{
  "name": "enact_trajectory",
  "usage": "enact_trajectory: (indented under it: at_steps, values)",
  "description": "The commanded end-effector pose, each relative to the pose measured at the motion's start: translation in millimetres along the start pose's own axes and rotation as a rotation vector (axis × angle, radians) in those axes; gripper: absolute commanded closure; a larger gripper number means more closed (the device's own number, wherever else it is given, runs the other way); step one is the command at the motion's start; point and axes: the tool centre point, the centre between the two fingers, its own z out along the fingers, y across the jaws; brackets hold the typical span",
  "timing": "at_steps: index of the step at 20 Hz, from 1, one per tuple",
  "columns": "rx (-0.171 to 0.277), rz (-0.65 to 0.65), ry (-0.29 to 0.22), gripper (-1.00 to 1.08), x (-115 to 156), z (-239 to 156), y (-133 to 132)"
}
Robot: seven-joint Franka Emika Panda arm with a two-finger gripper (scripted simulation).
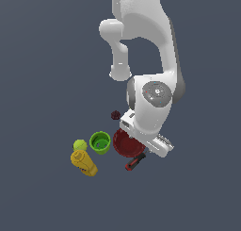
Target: Pick up a designated object from a clutter of objects.
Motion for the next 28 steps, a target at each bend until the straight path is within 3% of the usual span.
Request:
enact_trajectory:
  at_steps: [1,12,21,28]
  values:
    - [0.002,0.052,0.001,-0.92,-1,15,-7]
    - [0.006,0.185,0.003,-0.92,-7,56,-25]
    - [0.005,0.195,0.002,-0.92,-8,63,-26]
    - [0.006,0.198,0.003,-0.92,-9,93,-26]
